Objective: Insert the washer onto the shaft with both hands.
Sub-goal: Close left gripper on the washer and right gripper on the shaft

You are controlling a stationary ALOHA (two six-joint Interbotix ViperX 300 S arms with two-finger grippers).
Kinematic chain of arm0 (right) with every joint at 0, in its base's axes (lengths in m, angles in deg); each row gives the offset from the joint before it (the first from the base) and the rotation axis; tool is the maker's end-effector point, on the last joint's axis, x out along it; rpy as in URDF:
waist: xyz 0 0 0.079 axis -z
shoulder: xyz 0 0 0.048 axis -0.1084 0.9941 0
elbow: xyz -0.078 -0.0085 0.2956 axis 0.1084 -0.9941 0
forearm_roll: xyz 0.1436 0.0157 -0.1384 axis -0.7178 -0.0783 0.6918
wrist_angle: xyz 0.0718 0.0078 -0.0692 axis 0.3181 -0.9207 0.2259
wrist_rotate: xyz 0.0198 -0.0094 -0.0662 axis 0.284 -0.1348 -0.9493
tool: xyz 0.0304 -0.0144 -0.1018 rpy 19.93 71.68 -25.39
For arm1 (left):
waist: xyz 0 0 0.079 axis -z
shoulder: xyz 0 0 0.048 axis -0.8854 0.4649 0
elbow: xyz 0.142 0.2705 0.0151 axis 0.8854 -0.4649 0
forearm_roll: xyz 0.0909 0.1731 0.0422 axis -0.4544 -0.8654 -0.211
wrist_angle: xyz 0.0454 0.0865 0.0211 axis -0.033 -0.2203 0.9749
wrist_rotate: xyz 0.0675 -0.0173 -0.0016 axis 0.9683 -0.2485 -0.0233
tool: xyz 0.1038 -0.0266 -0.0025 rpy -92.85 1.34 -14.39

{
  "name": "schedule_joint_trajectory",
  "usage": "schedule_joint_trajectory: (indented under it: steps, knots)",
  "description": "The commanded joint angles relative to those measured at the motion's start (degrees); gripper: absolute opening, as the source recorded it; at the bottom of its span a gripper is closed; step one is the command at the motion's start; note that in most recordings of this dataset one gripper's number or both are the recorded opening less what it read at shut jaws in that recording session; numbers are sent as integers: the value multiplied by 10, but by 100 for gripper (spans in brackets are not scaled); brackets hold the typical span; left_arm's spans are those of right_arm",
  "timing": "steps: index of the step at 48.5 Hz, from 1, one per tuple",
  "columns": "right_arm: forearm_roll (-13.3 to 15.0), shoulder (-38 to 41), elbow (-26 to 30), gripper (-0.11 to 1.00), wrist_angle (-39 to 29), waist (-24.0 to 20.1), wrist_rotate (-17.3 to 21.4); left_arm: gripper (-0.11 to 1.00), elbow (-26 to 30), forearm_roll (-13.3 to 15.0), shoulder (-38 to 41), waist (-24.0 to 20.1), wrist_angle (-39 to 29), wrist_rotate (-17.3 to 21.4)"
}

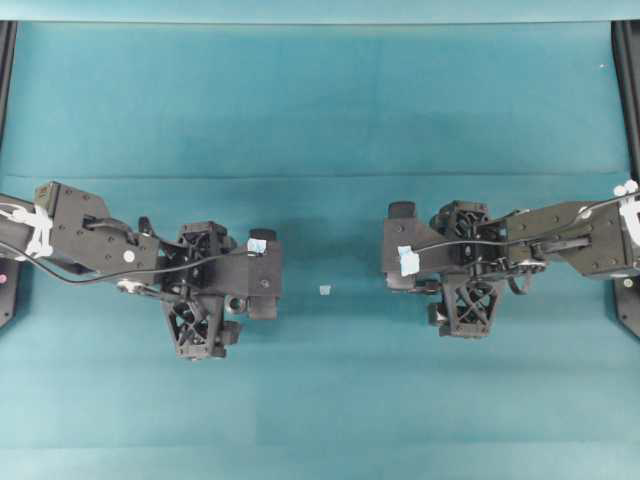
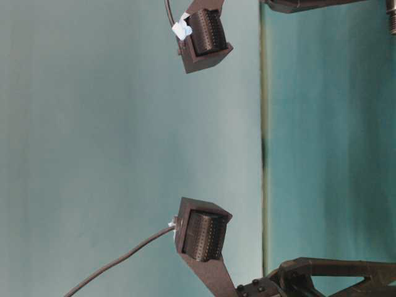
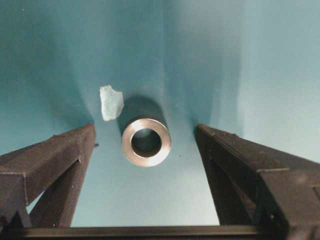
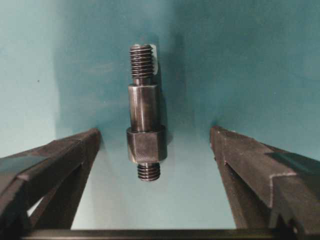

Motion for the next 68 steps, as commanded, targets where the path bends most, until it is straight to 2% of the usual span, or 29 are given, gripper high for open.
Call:
schedule_joint_trajectory:
  steps: [1, 11, 19, 34, 68]
  knots:
    - [2, -1, 5, 76, 2, 2, 1, 86, 5, 0, -5, 2, 0, 0]
    - [2, -1, 5, 43, -16, 2, 2, 62, 4, -1, -5, 2, 0, -1]
    - [2, -1, 5, 24, -22, 2, 1, 38, 3, 0, -6, 3, 1, 4]
    - [2, -1, 5, 1, -20, 6, -3, 37, 2, 0, -6, 4, 0, 6]
    - [4, -1, 6, 1, -19, 8, -7, 37, 2, 0, -6, 7, 1, 9]
